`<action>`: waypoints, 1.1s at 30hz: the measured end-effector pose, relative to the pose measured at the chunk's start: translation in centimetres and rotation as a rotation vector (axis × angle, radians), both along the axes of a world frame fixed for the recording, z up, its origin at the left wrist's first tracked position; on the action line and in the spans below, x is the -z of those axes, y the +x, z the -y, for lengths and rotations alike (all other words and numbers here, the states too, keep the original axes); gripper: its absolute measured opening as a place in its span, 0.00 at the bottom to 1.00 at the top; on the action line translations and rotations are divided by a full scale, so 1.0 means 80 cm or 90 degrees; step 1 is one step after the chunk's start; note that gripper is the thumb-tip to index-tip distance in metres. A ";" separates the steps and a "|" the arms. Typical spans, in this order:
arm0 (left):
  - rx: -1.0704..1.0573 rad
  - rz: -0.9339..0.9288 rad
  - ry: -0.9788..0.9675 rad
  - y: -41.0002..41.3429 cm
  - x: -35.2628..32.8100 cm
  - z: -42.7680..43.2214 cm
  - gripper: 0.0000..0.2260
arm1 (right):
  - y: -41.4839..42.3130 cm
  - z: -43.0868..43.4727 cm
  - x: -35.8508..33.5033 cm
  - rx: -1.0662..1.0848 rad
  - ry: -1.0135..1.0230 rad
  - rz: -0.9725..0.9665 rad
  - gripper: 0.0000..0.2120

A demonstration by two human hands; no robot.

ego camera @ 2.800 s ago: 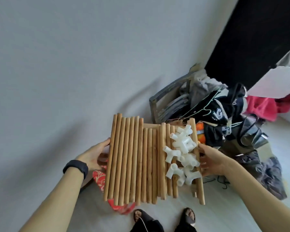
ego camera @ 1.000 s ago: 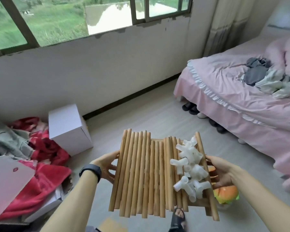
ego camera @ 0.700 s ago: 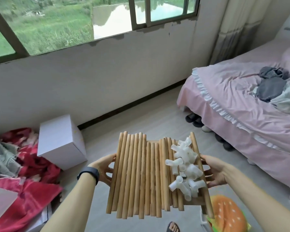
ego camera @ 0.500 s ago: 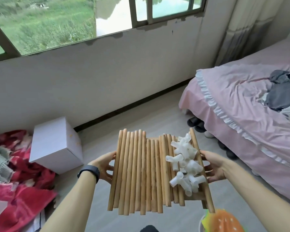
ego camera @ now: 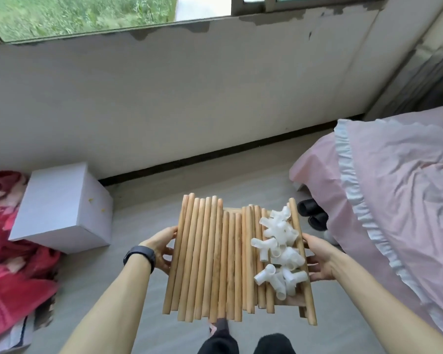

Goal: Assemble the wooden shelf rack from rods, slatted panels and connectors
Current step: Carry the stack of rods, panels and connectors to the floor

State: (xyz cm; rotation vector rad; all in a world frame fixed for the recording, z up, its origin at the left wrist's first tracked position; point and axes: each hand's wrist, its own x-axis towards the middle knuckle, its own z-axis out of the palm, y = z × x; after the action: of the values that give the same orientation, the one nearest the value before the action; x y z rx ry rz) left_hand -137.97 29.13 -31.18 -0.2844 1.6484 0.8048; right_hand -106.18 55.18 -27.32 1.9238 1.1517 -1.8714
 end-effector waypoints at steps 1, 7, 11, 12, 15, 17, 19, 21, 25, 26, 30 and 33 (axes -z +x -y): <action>-0.018 0.001 -0.005 -0.005 0.006 -0.013 0.20 | -0.013 -0.015 0.005 -0.007 -0.001 0.002 0.23; -0.143 -0.006 -0.051 -0.018 0.074 -0.082 0.20 | -0.083 -0.107 0.081 -0.031 -0.025 0.014 0.23; -0.244 -0.002 -0.095 -0.008 0.153 -0.114 0.20 | -0.125 -0.161 0.173 -0.066 -0.044 0.047 0.23; -0.264 -0.001 -0.105 -0.005 0.181 -0.120 0.19 | -0.134 -0.174 0.201 -0.076 -0.048 0.052 0.23; -0.315 0.006 -0.138 0.007 0.270 -0.132 0.19 | -0.154 -0.203 0.292 -0.127 -0.060 0.078 0.22; -0.343 0.011 -0.154 0.016 0.336 -0.134 0.19 | -0.162 -0.213 0.362 -0.163 -0.066 0.092 0.21; -0.363 0.010 -0.167 0.023 0.404 -0.133 0.19 | -0.166 -0.216 0.431 -0.185 -0.077 0.102 0.21; -0.380 -0.002 -0.179 0.029 0.475 -0.130 0.19 | -0.170 -0.214 0.504 -0.201 -0.081 0.109 0.21; -0.403 -0.013 -0.205 0.039 0.633 -0.115 0.22 | -0.176 -0.201 0.660 -0.219 -0.081 0.128 0.20; -0.402 -0.009 -0.206 0.041 0.671 -0.111 0.22 | -0.176 -0.197 0.698 -0.220 -0.079 0.130 0.20; -0.385 0.002 -0.214 0.042 0.805 -0.096 0.20 | -0.174 -0.182 0.835 -0.212 -0.076 0.136 0.19; -0.382 -0.005 -0.210 0.041 0.883 -0.085 0.24 | -0.174 -0.170 0.910 -0.216 -0.075 0.142 0.19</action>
State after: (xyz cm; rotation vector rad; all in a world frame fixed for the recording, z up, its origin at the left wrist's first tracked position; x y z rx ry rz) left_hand -134.70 35.92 -101.78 -1.0435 1.7189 0.9650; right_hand -120.06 68.79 -100.12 1.6970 1.1804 -1.4738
